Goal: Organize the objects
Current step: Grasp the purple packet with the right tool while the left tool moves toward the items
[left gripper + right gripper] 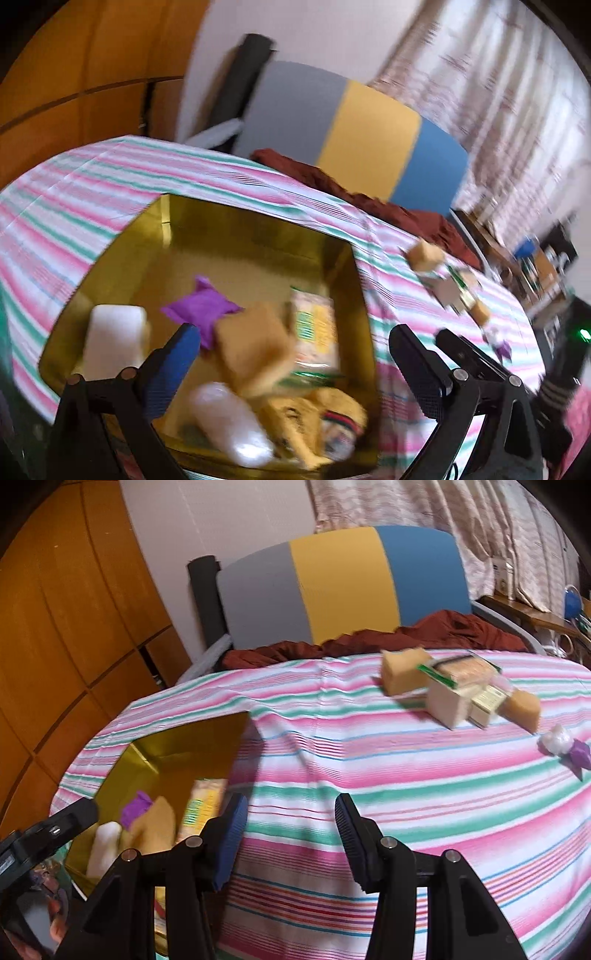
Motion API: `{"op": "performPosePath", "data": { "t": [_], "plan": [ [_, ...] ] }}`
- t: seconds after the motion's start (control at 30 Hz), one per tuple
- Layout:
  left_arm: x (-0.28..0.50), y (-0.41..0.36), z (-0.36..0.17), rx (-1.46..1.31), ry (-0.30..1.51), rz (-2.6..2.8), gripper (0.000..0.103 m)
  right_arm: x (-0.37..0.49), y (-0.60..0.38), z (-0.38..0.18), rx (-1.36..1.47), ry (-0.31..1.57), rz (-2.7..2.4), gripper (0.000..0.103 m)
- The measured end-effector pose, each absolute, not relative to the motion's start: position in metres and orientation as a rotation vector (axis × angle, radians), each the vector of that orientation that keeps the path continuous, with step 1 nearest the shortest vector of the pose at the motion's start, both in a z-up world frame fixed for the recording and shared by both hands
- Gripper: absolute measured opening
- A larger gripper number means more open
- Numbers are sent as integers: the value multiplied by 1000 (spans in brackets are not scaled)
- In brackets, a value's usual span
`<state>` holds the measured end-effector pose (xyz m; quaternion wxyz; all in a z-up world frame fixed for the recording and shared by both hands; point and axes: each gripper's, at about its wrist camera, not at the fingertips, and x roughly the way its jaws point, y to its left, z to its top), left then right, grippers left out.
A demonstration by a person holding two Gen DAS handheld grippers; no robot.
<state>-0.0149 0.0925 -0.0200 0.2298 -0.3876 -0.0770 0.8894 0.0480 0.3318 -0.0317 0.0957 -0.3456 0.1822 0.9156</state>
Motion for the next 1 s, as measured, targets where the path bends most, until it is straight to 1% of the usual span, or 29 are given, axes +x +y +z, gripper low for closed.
{"op": "performPosePath", "data": {
  "t": [0.17,0.43,0.57,0.7,0.8,1.0],
  "plan": [
    [10,126,-20,-1012,-76,2333,103,68,361,-47,-1031,554,2637,50],
    [54,173,-32,-931,86,2178,103,112,424,-73,-997,624,2466,50],
    [70,188,-39,-931,113,2151,103,139,470,-77,-920,679,2345,50],
    [78,195,-45,-947,65,2147,103,165,537,-71,-790,764,2153,51],
    [83,199,-50,-982,38,2125,103,174,584,-64,-724,786,2063,51],
    [94,210,-55,-1003,73,2111,103,159,646,-72,-746,834,2035,51]
  ]
}}
